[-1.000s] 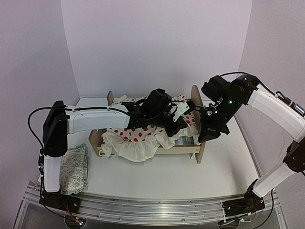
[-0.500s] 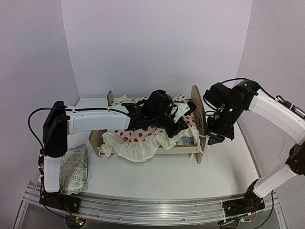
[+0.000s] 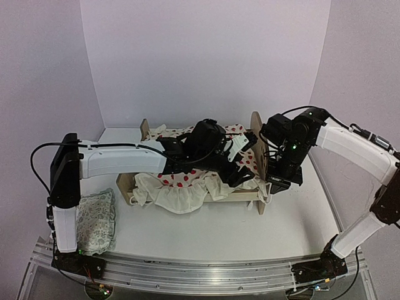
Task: Set up the pet bed
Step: Cross the right ropes of the mattress closest to the robot.
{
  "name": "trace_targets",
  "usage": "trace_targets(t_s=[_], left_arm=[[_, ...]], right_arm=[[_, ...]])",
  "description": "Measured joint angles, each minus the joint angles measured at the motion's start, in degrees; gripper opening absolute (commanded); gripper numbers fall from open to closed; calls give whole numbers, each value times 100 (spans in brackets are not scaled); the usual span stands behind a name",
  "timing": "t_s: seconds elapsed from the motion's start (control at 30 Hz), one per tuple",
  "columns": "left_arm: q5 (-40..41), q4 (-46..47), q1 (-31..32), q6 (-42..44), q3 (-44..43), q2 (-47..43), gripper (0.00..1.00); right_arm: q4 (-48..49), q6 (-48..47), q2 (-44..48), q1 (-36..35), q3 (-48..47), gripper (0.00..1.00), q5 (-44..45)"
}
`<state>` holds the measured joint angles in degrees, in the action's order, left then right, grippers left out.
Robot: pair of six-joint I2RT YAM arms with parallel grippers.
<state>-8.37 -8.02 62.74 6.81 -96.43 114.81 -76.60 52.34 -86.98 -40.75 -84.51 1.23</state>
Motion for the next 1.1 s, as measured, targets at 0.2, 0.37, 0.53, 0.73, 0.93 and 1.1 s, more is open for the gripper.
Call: trace_targets(t_s=[0.2, 0.37, 0.53, 0.73, 0.93, 1.1], left_arm=[[-80, 57, 17, -526, 1084, -916, 70], [-225, 822, 347, -871, 2529, -1546, 70], [-209, 2697, 783, -1160, 4113, -1503, 71], [169, 4615, 963, -1322, 4298, -585, 70], [684, 5503, 997, -1324, 3789, 418, 64], [1118, 5631, 1003, -1443, 3473, 844, 61]], right_arm=[[-41, -167, -111, 0, -168, 0, 44], [-2, -338, -324, 0, -583, 0, 78], [4, -450, -390, 0, -610, 0, 130], [-4, -479, -391, 6, -480, 0, 204], [-13, -501, -391, 7, -455, 0, 204], [-14, -512, -391, 7, -439, 0, 201]])
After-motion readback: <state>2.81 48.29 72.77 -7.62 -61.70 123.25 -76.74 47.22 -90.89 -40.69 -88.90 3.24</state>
